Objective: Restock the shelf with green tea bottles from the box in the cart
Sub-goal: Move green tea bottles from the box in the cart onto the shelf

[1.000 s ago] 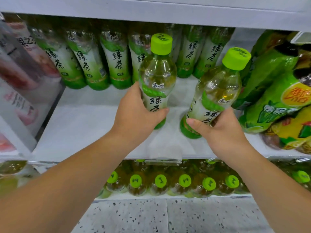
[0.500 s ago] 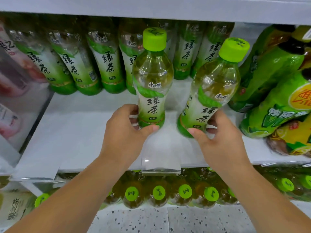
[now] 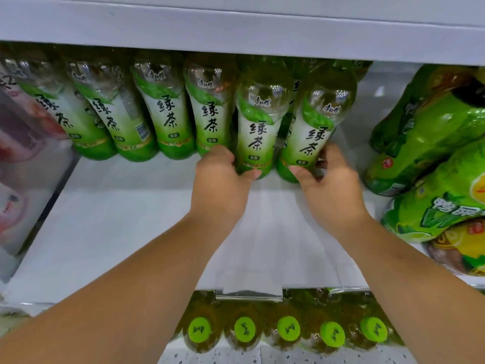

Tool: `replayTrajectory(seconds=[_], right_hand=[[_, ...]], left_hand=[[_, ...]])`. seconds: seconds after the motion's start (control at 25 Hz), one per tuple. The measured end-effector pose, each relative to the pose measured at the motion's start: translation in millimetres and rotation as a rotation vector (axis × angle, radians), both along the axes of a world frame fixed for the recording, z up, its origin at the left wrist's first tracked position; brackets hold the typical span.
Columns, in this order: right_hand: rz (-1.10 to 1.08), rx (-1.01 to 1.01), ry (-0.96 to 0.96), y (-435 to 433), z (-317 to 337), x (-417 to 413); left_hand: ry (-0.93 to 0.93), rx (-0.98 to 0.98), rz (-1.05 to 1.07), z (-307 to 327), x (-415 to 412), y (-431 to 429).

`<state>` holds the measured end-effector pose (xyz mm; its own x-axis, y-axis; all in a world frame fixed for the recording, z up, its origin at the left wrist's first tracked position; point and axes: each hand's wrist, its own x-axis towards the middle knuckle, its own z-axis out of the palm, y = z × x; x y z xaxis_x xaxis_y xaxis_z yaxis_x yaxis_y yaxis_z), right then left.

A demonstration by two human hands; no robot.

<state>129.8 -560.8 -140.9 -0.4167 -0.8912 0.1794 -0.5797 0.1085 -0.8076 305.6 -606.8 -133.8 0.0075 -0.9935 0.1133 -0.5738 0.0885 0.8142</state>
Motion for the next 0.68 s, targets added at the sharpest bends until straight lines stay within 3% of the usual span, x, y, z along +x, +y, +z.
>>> replayTrajectory(seconds=[0.4, 0.68], right_hand=[[-0.006, -0.081, -0.103, -24.2, -20.9, -6.3], [-0.048, 0.015, 0.001, -36.6, -31.2, -8.8]], left_hand=[[0.063, 0.096, 0.142, -7.1, -19.6, -12.0], [0.046, 0.088, 0.224, -5.3, -24.3, -6.2]])
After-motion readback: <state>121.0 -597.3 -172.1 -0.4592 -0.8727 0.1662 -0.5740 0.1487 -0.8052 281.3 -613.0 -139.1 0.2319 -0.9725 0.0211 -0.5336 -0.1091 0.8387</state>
